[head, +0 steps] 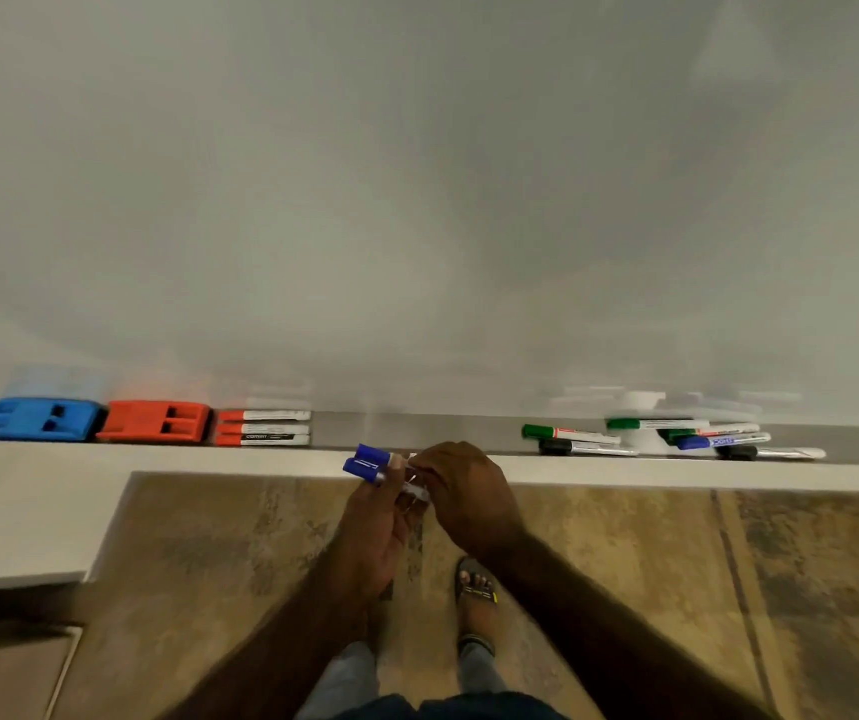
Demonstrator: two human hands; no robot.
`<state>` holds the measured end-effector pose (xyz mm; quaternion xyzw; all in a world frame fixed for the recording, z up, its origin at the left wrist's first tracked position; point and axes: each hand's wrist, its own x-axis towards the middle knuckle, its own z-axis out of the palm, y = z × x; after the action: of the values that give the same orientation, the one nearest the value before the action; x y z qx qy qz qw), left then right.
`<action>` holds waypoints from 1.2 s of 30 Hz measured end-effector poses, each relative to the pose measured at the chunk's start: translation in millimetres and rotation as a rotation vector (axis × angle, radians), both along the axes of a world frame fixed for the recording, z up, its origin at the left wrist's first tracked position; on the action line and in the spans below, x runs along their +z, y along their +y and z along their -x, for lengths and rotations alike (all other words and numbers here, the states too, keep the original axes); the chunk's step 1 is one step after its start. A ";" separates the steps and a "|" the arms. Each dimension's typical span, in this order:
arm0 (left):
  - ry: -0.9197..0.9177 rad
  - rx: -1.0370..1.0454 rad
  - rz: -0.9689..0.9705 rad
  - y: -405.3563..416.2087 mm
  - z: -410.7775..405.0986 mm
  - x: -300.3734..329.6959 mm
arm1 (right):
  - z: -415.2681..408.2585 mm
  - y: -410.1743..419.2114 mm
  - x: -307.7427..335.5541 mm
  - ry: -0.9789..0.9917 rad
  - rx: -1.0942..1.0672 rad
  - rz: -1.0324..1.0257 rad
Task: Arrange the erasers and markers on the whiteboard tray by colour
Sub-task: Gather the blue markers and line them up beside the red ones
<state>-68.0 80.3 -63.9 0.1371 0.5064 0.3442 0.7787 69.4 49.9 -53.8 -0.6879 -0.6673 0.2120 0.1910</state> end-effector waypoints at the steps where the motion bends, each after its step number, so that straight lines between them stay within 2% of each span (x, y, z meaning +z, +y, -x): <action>1: -0.018 -0.012 -0.004 -1.7 -5.3 0.0 | -3.1 -7.0 0.4 0.009 -0.010 -0.012; 9: -0.042 -0.136 0.078 -21.4 -50.1 -3.8 | -44.4 -55.3 6.2 0.121 -0.135 -0.064; 13: -0.098 -0.211 0.093 -31.4 -81.3 1.7 | -82.9 -81.2 1.0 0.096 -0.255 -0.082; 20: -0.062 -0.341 0.087 -47.7 -126.7 9.3 | -179.0 -123.4 -8.1 -0.117 -0.501 -0.121; 28: -0.072 -0.424 0.046 -59.4 -151.6 11.4 | -288.0 -138.8 -8.1 -0.415 -0.500 -0.015; 36: -0.020 -0.458 -0.016 -63.3 -156.7 8.4 | -320.0 -131.1 -10.7 -0.478 -0.471 0.139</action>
<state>88.7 17.0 -55.5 0.2510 0.4517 0.1637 0.8403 389.4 -81.1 -64.5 -0.8646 -0.5002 0.0398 0.0256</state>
